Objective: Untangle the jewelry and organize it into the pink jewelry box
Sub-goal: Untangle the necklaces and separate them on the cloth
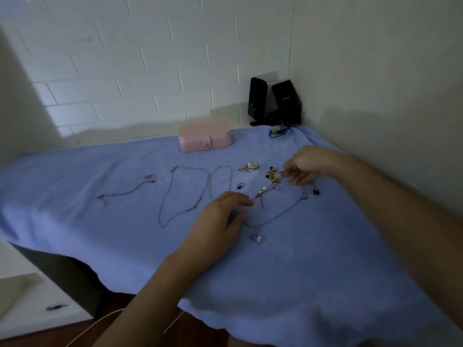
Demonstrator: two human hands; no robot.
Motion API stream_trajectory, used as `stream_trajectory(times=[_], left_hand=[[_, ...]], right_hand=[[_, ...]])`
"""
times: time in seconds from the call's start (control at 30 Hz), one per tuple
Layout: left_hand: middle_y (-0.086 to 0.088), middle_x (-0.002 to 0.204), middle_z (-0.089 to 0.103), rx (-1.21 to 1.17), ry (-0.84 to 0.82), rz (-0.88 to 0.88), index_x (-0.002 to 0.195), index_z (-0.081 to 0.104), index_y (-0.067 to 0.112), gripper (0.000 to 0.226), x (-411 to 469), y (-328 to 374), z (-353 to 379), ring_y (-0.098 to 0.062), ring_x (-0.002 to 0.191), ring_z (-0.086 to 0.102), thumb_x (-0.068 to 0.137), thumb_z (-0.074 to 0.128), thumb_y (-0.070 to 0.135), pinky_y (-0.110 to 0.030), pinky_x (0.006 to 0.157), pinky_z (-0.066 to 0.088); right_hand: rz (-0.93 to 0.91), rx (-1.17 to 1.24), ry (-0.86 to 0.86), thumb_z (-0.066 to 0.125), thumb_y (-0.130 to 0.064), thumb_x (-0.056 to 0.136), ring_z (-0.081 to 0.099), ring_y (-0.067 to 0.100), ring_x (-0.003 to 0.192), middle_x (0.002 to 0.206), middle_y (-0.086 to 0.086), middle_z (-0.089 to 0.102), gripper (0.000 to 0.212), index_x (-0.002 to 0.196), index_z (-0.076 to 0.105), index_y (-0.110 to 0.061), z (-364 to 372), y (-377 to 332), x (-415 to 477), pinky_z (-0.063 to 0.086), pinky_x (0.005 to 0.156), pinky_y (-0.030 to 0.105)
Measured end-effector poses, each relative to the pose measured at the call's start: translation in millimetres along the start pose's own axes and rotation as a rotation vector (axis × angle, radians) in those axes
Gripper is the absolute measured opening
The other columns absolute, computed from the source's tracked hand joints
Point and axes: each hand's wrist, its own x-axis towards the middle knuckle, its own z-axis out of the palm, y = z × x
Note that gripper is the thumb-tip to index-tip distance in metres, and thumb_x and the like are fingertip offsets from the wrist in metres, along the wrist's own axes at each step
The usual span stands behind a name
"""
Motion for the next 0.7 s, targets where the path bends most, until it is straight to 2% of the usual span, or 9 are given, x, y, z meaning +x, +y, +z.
stream_trajectory(times=[0.07,0.13,0.2,0.27,0.33,0.43,0.57,0.63,0.7], left_hand=[[0.013,0.099,0.058,-0.057,0.136,-0.048,0.098,0.062,0.024,0.024,-1,2,-2,-0.002,0.086,0.057,0.088,0.058,0.002,-0.003,0.076,0.04],[0.016,0.089,0.056,-0.071,0.229,-0.122,0.093,0.059,0.027,0.024,-1,5,-3,-0.002,0.081,0.057,0.087,0.059,0.004,-0.004,0.068,0.042],[0.014,0.078,0.058,-0.055,0.246,-0.18,0.089,0.06,0.023,0.015,-1,6,-3,-0.004,0.075,0.056,0.087,0.061,0.008,-0.007,0.061,0.042],[0.009,0.065,0.058,-0.041,0.226,-0.221,0.081,0.061,0.019,0.007,-2,7,-4,-0.003,0.062,0.054,0.087,0.062,0.016,-0.008,0.054,0.04],[0.004,0.055,0.057,-0.041,0.214,-0.253,0.073,0.063,0.013,0.017,-2,6,-4,-0.004,0.054,0.053,0.087,0.063,0.023,-0.01,0.051,0.039],[0.001,0.049,0.057,-0.055,0.193,-0.311,0.067,0.064,0.009,0.028,0,7,-4,-0.005,0.048,0.051,0.088,0.062,0.026,-0.011,0.049,0.039],[0.007,0.044,0.057,-0.083,0.065,-0.394,0.055,0.063,0.019,0.037,1,8,-6,-0.001,0.045,0.052,0.09,0.059,0.031,-0.01,0.049,0.039],[0.009,0.046,0.06,-0.132,-0.016,-0.433,0.056,0.067,0.019,0.038,1,10,-9,0.001,0.045,0.054,0.088,0.059,0.038,-0.007,0.05,0.039],[0.006,0.052,0.064,-0.17,-0.086,-0.463,0.062,0.071,0.016,0.037,0,14,-11,0.001,0.048,0.054,0.081,0.063,0.047,-0.012,0.052,0.042]], right_hand=[[-0.152,-0.381,0.12,0.06,-0.018,0.091,0.055,0.019,0.067,0.074,0.01,0.059,0.024,0.072,0.06,-0.004,3,-7,-4,0.039,0.053,0.014],[-0.339,-0.579,0.161,0.068,-0.018,0.084,0.061,0.02,0.083,0.086,0.005,0.066,0.009,0.079,0.067,-0.011,10,-14,-17,0.039,0.056,0.016],[-0.501,-0.593,-0.009,0.073,-0.019,0.079,0.062,0.008,0.082,0.084,-0.01,0.069,0.004,0.079,0.069,-0.021,20,-19,-37,0.045,0.064,0.017],[-0.58,-0.616,-0.282,0.075,-0.028,0.076,0.06,-0.005,0.074,0.075,-0.022,0.067,0.009,0.084,0.072,-0.026,35,-24,-58,0.046,0.065,0.011],[-0.596,-0.62,-0.434,0.078,-0.035,0.072,0.059,-0.009,0.071,0.073,-0.021,0.066,0.02,0.089,0.073,-0.026,47,-24,-67,0.045,0.064,0.009],[-0.609,-0.609,-0.449,0.08,-0.035,0.071,0.058,-0.007,0.068,0.073,-0.016,0.066,0.019,0.085,0.071,-0.026,55,-20,-63,0.044,0.06,0.01],[-0.613,-0.574,-0.499,0.077,-0.031,0.075,0.057,-0.007,0.065,0.071,-0.015,0.066,0.009,0.079,0.071,-0.025,54,-18,-60,0.042,0.06,0.009],[-0.612,-0.494,-0.491,0.076,-0.028,0.077,0.06,-0.003,0.067,0.075,-0.012,0.069,0.009,0.081,0.071,-0.023,50,-16,-57,0.046,0.064,0.012],[-0.601,-0.356,-0.486,0.074,-0.023,0.08,0.067,0.008,0.075,0.083,-0.002,0.072,0.011,0.087,0.069,-0.016,48,-12,-53,0.053,0.074,0.021]])
